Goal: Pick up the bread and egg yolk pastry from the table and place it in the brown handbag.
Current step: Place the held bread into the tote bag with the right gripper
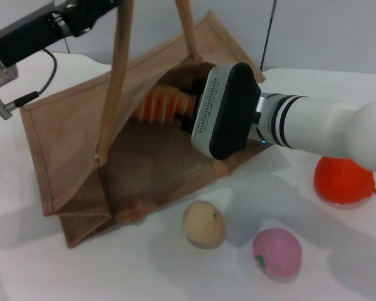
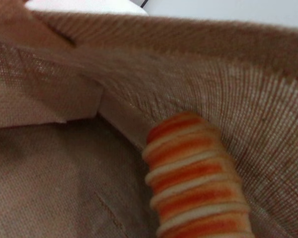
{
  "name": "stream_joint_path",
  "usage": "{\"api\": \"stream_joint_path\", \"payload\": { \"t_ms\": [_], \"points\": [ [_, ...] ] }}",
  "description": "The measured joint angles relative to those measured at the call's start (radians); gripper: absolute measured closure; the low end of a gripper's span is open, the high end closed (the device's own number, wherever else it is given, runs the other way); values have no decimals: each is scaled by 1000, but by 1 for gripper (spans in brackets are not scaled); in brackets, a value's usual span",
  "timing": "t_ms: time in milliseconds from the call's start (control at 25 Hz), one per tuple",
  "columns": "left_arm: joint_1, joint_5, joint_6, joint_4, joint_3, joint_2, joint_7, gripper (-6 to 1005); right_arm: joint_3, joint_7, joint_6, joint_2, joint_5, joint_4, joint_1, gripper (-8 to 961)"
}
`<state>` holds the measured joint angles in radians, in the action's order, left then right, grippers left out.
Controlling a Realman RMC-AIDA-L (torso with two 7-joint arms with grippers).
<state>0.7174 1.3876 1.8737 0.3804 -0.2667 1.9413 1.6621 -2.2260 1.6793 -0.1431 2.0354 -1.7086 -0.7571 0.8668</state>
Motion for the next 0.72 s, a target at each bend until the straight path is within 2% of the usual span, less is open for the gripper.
{"api": "stream_joint_path", "payload": {
  "t_ms": [160,400,720],
  "points": [
    [-11,9,-34,0,25,1,8,854,-9,1,1,0,5,0,0,388],
    [-13,7,-178,-5,44,13,25,853,-49,0,-6,0,47,-9,-2,173],
    [-24,11,-350,-6,54,37,63,852,-58,-5,-9,-5,49,-79,-55,94]
  ]
}}
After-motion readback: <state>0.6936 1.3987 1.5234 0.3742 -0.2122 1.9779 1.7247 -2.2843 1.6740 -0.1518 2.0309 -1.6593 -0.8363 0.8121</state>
